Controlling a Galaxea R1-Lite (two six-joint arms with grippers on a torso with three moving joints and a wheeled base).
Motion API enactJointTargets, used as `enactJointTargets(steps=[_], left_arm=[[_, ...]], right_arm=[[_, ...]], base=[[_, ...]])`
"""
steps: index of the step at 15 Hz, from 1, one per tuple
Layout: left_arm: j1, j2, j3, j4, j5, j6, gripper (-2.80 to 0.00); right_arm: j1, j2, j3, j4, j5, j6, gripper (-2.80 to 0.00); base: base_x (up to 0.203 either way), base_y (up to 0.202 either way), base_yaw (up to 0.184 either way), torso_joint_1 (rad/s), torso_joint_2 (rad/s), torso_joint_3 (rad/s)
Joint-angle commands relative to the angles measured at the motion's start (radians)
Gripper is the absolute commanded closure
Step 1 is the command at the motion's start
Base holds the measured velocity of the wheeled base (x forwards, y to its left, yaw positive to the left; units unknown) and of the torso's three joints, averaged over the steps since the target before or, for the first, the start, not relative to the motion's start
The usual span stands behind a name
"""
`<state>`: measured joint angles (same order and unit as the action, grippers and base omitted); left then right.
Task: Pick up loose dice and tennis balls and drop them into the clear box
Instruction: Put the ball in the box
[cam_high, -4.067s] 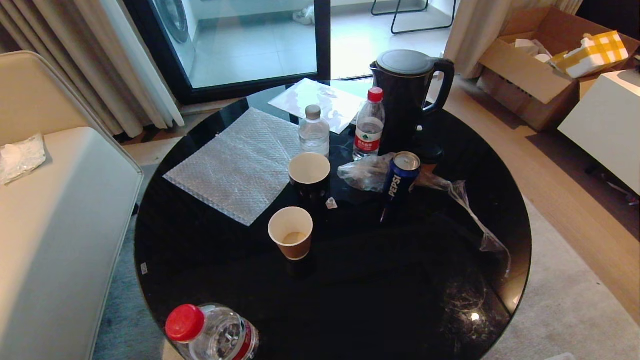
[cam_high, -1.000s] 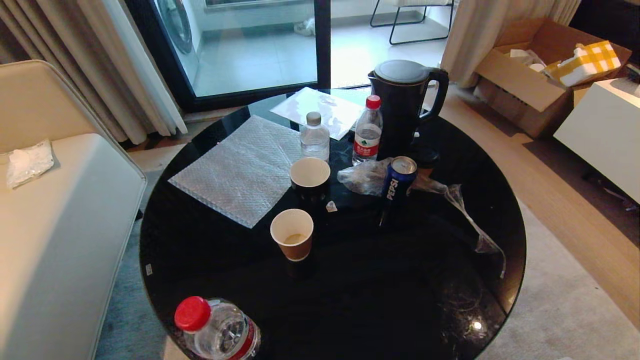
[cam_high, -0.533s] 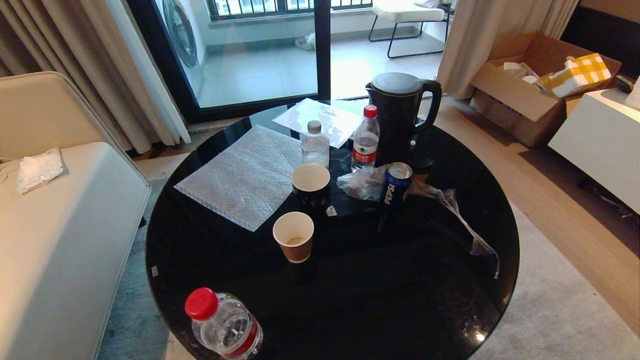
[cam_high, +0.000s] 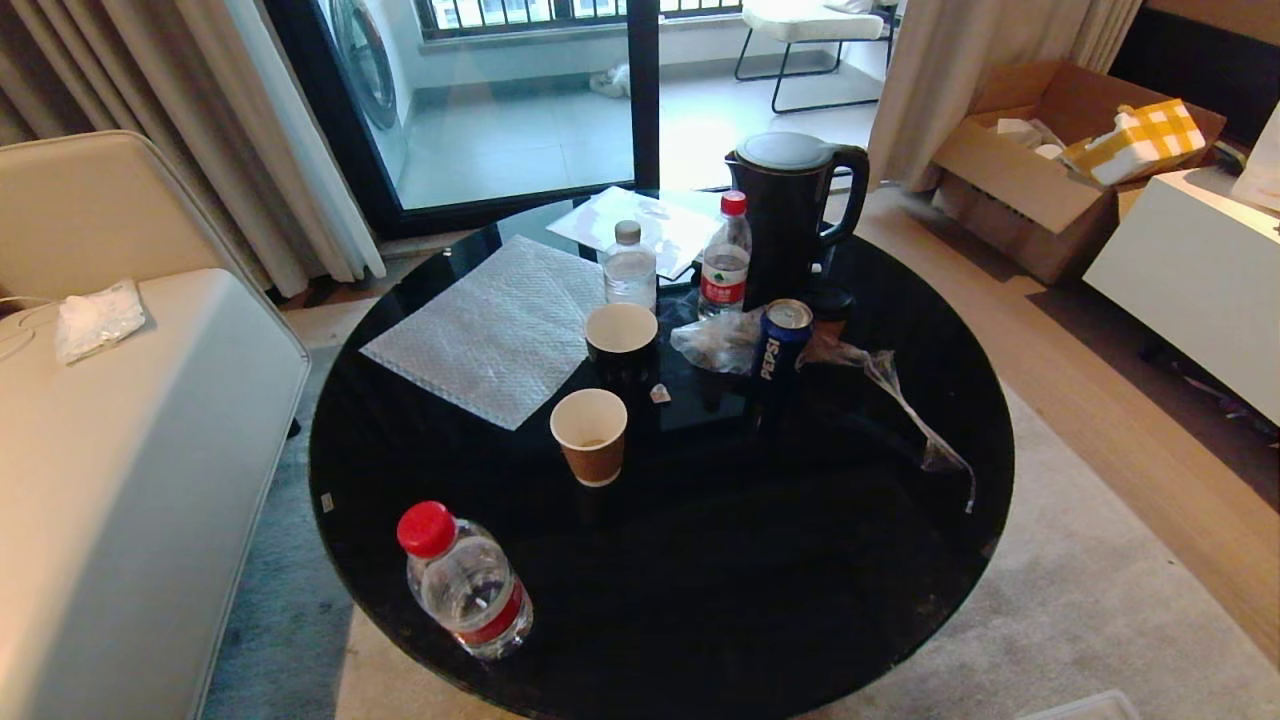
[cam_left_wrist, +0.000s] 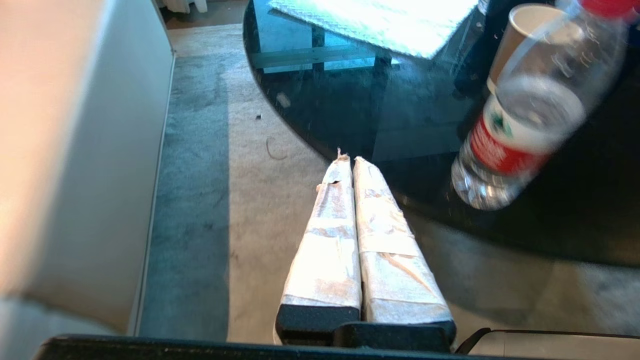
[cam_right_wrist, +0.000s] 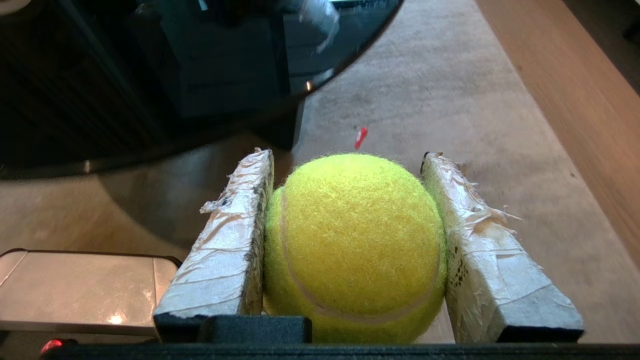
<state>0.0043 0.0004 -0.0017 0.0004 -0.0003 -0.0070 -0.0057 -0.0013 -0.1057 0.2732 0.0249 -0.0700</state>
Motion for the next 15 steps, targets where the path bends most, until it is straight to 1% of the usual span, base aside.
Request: enactJointTargets(steps=[1, 15], left_arm=[[0.000, 0.000, 0.000, 0.000, 0.000, -0.002, 0.00], [0.000, 0.001, 0.000, 0.000, 0.000, -0.001, 0.00]], right_arm=[[0.000, 0.001, 0.000, 0.001, 0.000, -0.001, 0.00], [0.000, 0.001, 0.000, 0.001, 0.000, -0.001, 0.00]], base=[[-0.180, 0.000, 0.002, 0.000, 0.00, 0.000], [-0.183, 0.000, -0.001, 0.002, 0.00, 0.003]])
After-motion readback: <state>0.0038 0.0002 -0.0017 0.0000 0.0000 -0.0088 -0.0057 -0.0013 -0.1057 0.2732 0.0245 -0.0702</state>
